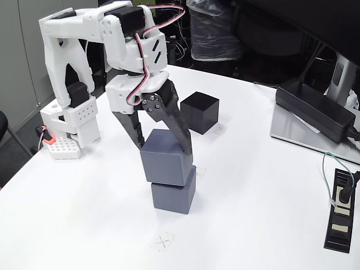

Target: Stack the three blocks in an ordered color.

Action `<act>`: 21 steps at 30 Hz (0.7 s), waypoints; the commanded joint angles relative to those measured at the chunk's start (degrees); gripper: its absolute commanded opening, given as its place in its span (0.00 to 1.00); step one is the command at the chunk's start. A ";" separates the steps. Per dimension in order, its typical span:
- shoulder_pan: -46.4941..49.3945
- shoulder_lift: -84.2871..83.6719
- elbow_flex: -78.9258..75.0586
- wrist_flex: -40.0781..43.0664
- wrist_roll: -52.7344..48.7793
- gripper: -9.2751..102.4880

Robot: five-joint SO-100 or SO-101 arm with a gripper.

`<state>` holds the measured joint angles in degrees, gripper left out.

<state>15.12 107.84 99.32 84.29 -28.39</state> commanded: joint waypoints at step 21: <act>-0.09 0.35 -0.18 -0.79 -1.05 0.33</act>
<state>15.38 107.84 99.40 84.02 -28.83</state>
